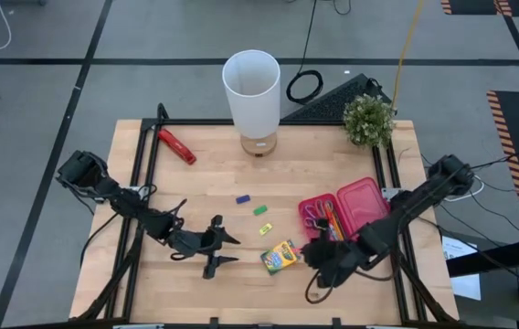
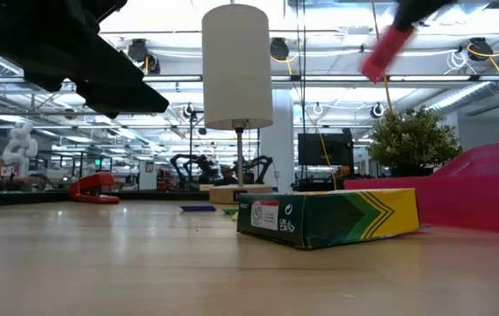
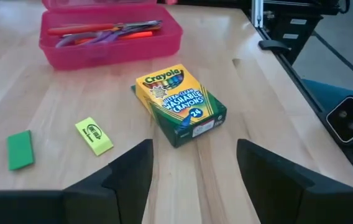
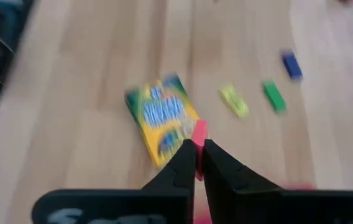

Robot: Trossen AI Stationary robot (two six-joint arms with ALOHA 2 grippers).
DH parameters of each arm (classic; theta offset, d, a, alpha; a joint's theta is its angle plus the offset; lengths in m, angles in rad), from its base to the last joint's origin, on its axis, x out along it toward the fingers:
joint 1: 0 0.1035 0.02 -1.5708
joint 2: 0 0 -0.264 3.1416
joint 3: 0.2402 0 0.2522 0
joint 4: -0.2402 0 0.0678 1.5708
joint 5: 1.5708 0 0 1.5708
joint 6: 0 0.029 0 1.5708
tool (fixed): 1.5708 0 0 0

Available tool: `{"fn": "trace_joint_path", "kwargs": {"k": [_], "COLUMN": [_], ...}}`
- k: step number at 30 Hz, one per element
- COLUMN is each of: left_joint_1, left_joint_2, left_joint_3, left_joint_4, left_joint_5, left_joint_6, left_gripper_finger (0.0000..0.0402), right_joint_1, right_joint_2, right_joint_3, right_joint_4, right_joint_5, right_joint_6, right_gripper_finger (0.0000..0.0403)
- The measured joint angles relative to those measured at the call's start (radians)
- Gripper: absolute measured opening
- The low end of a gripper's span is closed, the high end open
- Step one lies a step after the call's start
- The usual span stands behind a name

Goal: Pack school essentials
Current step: Put the pink eraser into the pink supply box

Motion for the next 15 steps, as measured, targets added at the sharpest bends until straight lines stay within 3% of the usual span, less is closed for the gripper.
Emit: {"fn": "trace_joint_path", "kwargs": {"k": [4,7,15], "left_joint_1": [-0.001,-0.001,-0.001], "left_joint_2": [0.0,0.0,0.0], "left_joint_3": [0.0,0.0,0.0], "left_joint_4": [0.0,0.002,0.057], "left_joint_5": [0.0,-0.009,-0.018], "left_joint_6": [0.0,-0.001,-0.028], "left_gripper_finger": [0.0234,0.0234,0.0234], "right_joint_1": [0.036,0.038,-0.067], "right_joint_2": [-0.012,-0.019,-0.019], "right_joint_3": [0.0,0.0,-0.001], "right_joint_4": [-0.148,-0.225,-0.334], "right_joint_5": [0.012,-0.066,-0.292], "right_joint_6": [0.152,0.186,0.039], "right_gripper_finger": [0.0008,0.0008,0.0008]}}
